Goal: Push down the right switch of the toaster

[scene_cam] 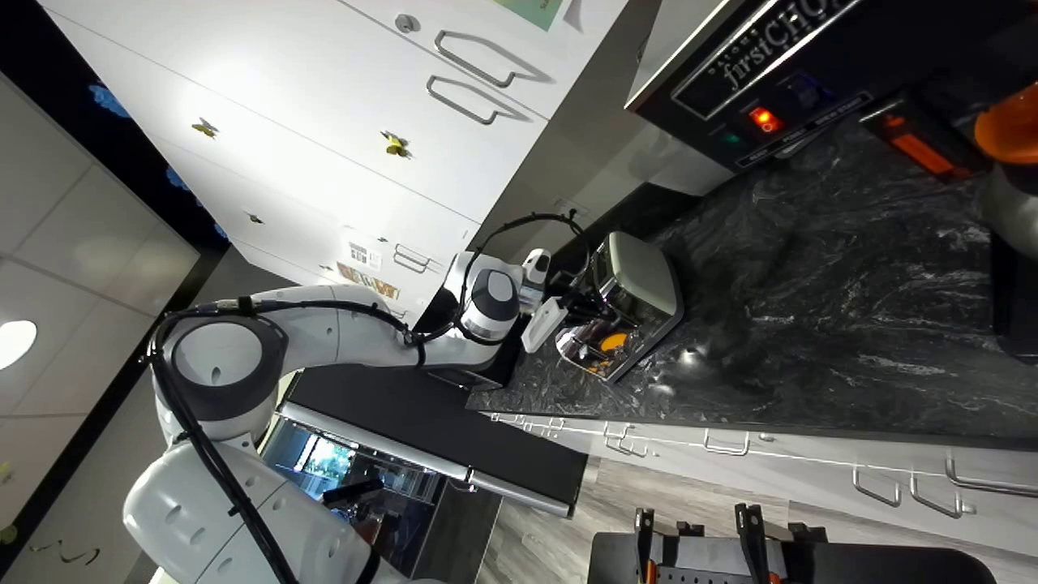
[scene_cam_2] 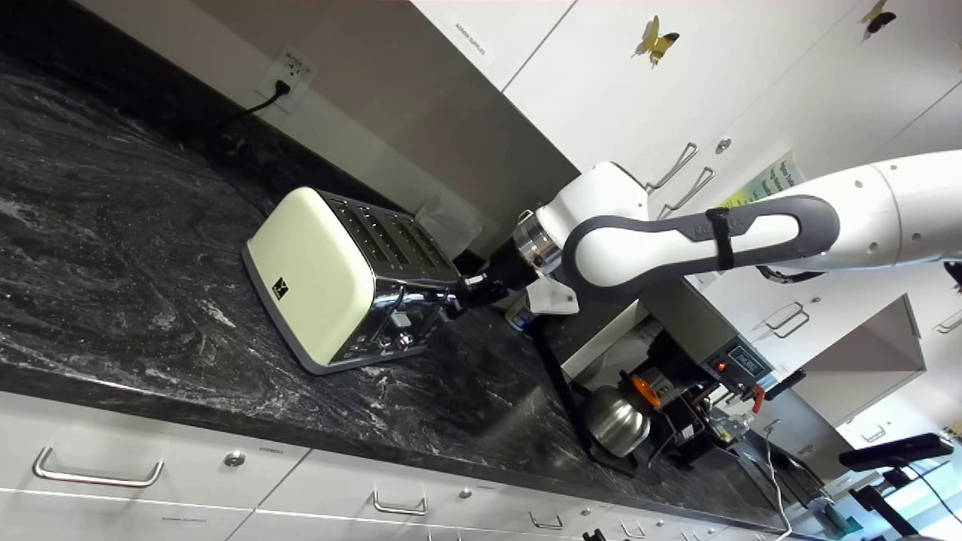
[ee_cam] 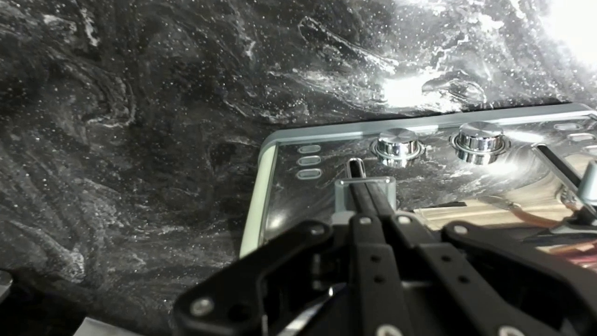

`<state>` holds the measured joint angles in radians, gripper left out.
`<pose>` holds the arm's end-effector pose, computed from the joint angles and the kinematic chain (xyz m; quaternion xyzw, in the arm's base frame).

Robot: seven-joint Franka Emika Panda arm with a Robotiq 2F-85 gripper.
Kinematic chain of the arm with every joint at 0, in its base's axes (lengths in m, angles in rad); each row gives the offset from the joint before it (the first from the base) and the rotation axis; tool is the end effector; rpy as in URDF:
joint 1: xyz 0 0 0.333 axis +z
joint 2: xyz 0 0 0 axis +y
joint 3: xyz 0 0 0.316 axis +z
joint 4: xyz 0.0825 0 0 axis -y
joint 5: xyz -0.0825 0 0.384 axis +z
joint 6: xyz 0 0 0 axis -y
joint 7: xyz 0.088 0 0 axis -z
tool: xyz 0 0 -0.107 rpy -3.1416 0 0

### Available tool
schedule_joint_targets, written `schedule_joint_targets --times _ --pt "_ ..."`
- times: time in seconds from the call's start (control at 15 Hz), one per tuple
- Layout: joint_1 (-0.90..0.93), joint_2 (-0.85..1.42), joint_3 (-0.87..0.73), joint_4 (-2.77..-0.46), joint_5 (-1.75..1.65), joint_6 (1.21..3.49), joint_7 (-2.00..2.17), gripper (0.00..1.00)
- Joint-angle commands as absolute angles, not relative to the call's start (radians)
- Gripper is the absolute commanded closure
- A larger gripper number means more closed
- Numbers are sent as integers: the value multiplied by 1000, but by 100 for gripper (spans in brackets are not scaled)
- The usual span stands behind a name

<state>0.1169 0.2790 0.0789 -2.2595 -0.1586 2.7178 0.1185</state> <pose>0.5457 0.1141 0.2554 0.9900 0.1048 0.0937 0.0138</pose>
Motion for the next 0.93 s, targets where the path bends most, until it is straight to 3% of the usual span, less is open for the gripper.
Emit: schedule_joint_targets --times 0.0,0.87 --pt "135 320 58 -2217 -160 2709 126 100" --pt "130 491 38 -2142 -119 2752 126 100"
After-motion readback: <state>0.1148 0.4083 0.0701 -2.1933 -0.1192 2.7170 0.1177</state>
